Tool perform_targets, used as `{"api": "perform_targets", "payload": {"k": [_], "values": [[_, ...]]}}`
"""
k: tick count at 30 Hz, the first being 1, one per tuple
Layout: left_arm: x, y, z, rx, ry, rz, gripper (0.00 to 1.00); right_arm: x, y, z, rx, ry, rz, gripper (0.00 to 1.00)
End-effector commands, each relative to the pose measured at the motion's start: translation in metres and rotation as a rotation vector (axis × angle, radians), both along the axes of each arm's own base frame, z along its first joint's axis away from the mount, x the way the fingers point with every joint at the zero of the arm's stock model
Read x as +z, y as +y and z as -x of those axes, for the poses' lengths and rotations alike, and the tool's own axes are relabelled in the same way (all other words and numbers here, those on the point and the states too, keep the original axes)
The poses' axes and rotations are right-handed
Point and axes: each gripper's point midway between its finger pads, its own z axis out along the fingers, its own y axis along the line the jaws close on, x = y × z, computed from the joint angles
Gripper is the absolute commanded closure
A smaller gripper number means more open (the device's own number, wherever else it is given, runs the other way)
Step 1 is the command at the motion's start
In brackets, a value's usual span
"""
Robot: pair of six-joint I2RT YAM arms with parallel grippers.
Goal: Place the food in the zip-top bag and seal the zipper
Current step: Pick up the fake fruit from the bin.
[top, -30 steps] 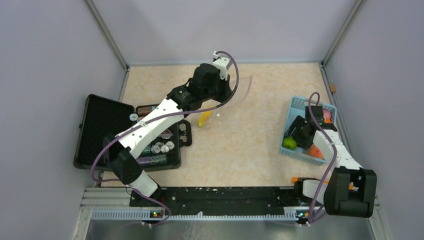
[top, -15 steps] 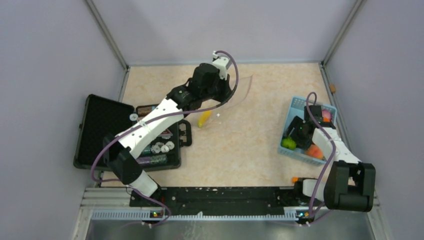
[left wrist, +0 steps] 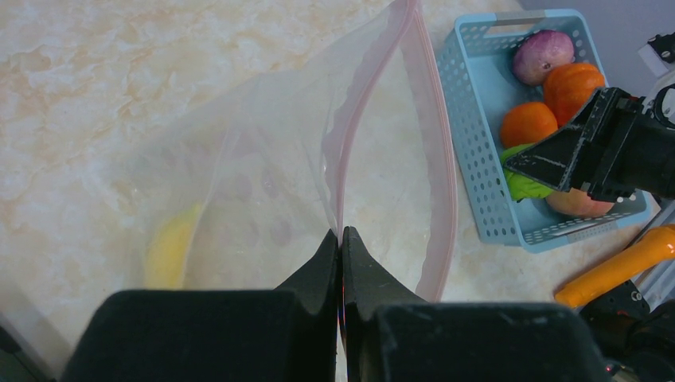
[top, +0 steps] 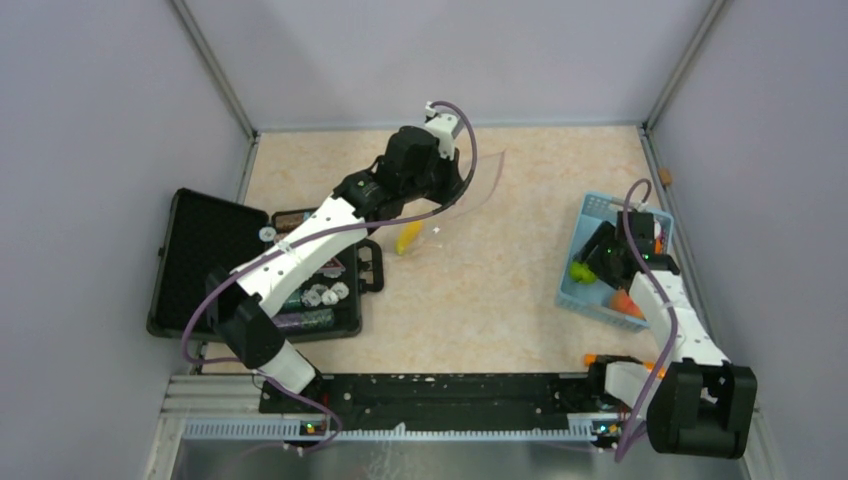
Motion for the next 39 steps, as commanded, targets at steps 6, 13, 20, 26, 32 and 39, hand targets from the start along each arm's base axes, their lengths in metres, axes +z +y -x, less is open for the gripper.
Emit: {"api": "perform_targets", "payload": {"k": [6,13,20,26,32,39], "values": [[0.018,0.004,0.002,0.009,-0.029,0.031,1.00,0.029,-0.020,-0.026,-0.081,-0.106,0.080,0.55],[0.025,-0.002,0.006,-0.021,-0.022,0.071,1.00,0.077,-0.016,-0.029,-0.083,-0.241,0.057,0.56],[0.018,-0.003,0.004,-0.016,-0.010,0.054,1.00,0.136,0.052,-0.037,0.171,-0.493,-0.237,0.56],[0.006,-0.011,0.006,-0.045,0.027,0.054,1.00,0.183,0.097,-0.032,0.402,-0.692,-0.422,0.57],[-0.002,-0.017,0.007,-0.076,0.044,0.032,1.00,0.212,0.119,-0.023,0.582,-0.789,-0.446,0.59],[-0.004,-0.023,0.012,-0.112,0.054,0.032,1.00,0.234,0.162,-0.006,0.785,-0.857,-0.497,0.59]]}}
